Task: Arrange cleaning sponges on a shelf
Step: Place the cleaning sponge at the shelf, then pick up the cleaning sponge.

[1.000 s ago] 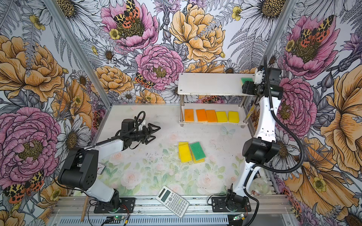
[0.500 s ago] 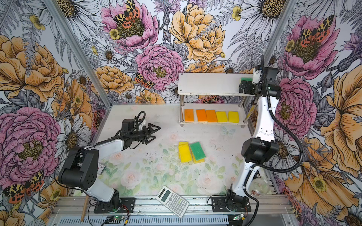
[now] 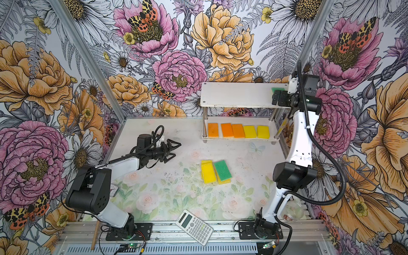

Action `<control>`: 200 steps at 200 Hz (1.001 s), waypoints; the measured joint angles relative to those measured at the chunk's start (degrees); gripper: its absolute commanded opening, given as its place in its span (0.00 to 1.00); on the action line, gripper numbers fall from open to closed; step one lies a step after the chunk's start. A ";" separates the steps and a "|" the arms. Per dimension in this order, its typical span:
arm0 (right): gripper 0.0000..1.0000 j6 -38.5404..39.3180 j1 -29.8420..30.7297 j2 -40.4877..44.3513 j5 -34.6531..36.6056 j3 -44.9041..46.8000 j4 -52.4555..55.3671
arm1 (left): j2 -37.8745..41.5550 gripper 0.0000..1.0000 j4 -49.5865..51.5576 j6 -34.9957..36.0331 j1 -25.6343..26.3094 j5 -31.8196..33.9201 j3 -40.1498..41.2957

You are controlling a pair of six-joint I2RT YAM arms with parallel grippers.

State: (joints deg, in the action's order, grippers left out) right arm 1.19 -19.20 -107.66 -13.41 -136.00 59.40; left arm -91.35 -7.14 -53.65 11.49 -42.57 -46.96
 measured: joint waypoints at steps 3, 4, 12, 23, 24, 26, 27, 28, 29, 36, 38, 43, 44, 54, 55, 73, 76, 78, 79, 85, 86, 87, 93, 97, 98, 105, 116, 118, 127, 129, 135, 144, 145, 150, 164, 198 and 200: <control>1.00 0.00 0.00 0.59 0.09 0.42 0.02 | 0.02 0.99 0.00 0.00 0.02 0.00 0.00; 1.00 0.00 0.00 0.76 0.11 0.55 0.00 | 0.04 0.99 0.00 0.00 0.02 0.00 0.00; 1.00 0.00 0.00 2.84 0.09 2.29 -0.04 | 0.15 0.99 0.00 0.00 0.02 0.00 0.00; 1.00 -0.02 0.00 5.88 -0.17 4.94 0.00 | 0.31 0.99 0.00 -0.02 0.20 0.00 0.00; 1.00 -0.04 0.00 6.34 -0.26 5.33 0.00 | 0.33 0.99 0.00 -0.02 0.22 0.00 0.00; 1.00 -0.04 0.00 6.73 -0.37 5.75 -0.04 | 0.39 0.99 0.00 -0.02 0.28 0.00 0.00; 1.00 -0.02 0.00 7.10 -0.42 6.14 -0.02 | 0.37 0.99 0.00 -0.04 0.31 0.00 0.00; 1.00 -0.04 0.00 7.30 -0.46 6.32 0.00 | 0.39 0.99 0.00 -0.04 0.31 0.00 0.00; 1.00 -0.04 0.00 7.76 -0.59 6.67 0.02 | 0.39 0.99 0.00 -0.04 0.33 0.00 0.00; 1.00 -0.09 0.00 9.84 -1.20 8.48 0.09 | 0.48 0.99 0.00 -0.07 0.39 0.00 0.00; 1.00 -0.20 0.00 10.51 -1.42 9.01 0.13 | 0.48 0.99 0.00 -0.09 0.39 0.00 0.00; 1.00 -0.26 0.00 11.91 -1.90 10.34 0.04 | 0.50 0.99 0.00 -0.26 0.48 0.00 0.00; 1.00 -0.33 0.00 12.39 -2.05 10.71 0.04 | 0.50 0.99 0.00 -0.24 0.52 0.00 0.00; 1.00 -0.81 0.02 15.28 -3.37 13.38 0.00 | 0.50 0.99 0.00 -0.35 0.72 0.00 0.00; 1.00 -0.90 0.02 15.69 -3.54 13.73 0.02 | 0.50 0.99 0.00 -0.39 0.74 0.00 0.00; 1.00 -2.40 0.39 21.24 -6.54 18.88 -0.09 | 0.50 0.99 0.00 -0.46 1.18 0.00 -0.09; 1.00 -2.71 0.55 22.08 -6.99 19.76 -0.07 | 0.50 0.99 0.00 -0.48 1.25 0.00 -0.11; 1.00 -2.84 0.72 22.77 -7.32 20.46 0.00 | 0.48 0.99 0.00 -0.48 1.33 0.00 -0.13; 1.00 -2.91 0.81 23.02 -7.39 20.72 -0.02 | 0.48 0.99 0.00 -0.48 1.36 0.00 -0.15; 1.00 -3.28 1.49 24.76 -7.93 22.69 -0.02 | 0.48 0.99 0.02 -0.48 1.55 0.00 -0.28; 1.00 -3.34 1.75 25.22 -7.91 23.19 -0.07 | 0.48 0.99 0.02 -0.48 1.57 0.00 -0.31; 1.00 -3.37 1.88 25.46 -7.91 23.50 -0.07 | 0.48 0.99 0.04 -0.48 1.60 0.00 -0.33; 1.00 -3.76 3.15 27.39 -8.13 25.75 -0.07 | 0.48 0.99 0.04 -0.50 1.86 0.00 -0.61; 1.00 -3.78 3.91 28.30 -8.31 26.95 -0.02 | 0.48 0.99 0.04 -0.50 1.99 0.00 -0.81; 1.00 -3.87 4.24 28.70 -8.35 27.43 0.02 | 0.48 0.99 0.04 -0.50 2.03 0.00 -0.85; 1.00 -4.31 6.12 30.60 -8.48 30.08 -0.04 | 0.48 0.99 0.00 -0.55 2.36 0.00 -1.25; 1.00 -5.14 8.92 33.14 -8.57 34.10 0.04 | 0.48 0.99 0.00 -0.68 2.95 0.02 -1.92; 1.00 -5.29 9.38 33.55 -8.59 34.84 0.13 | 0.46 0.99 0.00 -0.68 3.04 0.02 -2.01; 1.00 -6.14 11.72 35.17 -8.76 38.07 0.00 | 0.46 0.99 -0.02 -0.70 3.52 0.02 -2.47; 1.00 -6.27 12.22 35.47 -8.72 38.77 0.02 | 0.46 0.99 0.00 -0.70 3.63 0.02 -2.58; 1.00 -6.84 13.57 36.24 -8.61 40.72 0.04 | 0.46 0.99 -0.02 -0.72 3.96 0.02 -2.80; 1.00 -7.72 15.78 37.03 -8.02 43.54 0.20 | 0.44 0.99 -0.02 -1.01 4.33 0.02 -2.99; 1.00 -7.82 16.15 37.11 -7.87 43.95 0.20 | 0.44 0.99 -0.04 -1.05 4.35 0.02 -2.99; 0.99 -8.26 17.44 37.33 -7.54 45.38 0.15 | 0.42 0.99 -0.07 -1.11 4.50 0.04 -3.02; 0.97 -9.68 21.16 37.42 -6.08 49.27 0.09 | 0.11 0.99 -0.07 -1.38 4.92 0.04 -3.02; 0.97 -13.14 31.15 36.02 -1.14 58.01 0.20 | -0.39 0.99 -0.02 -1.84 5.01 0.09 -3.02; 0.97 -13.40 31.61 35.89 -0.87 58.51 0.20 | -0.39 0.99 -0.02 -1.90 5.01 0.09 -3.02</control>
State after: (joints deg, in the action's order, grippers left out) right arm -12.21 12.40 -71.77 -14.28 -77.49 59.59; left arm -91.74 -7.16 -55.55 16.49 -42.48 -49.98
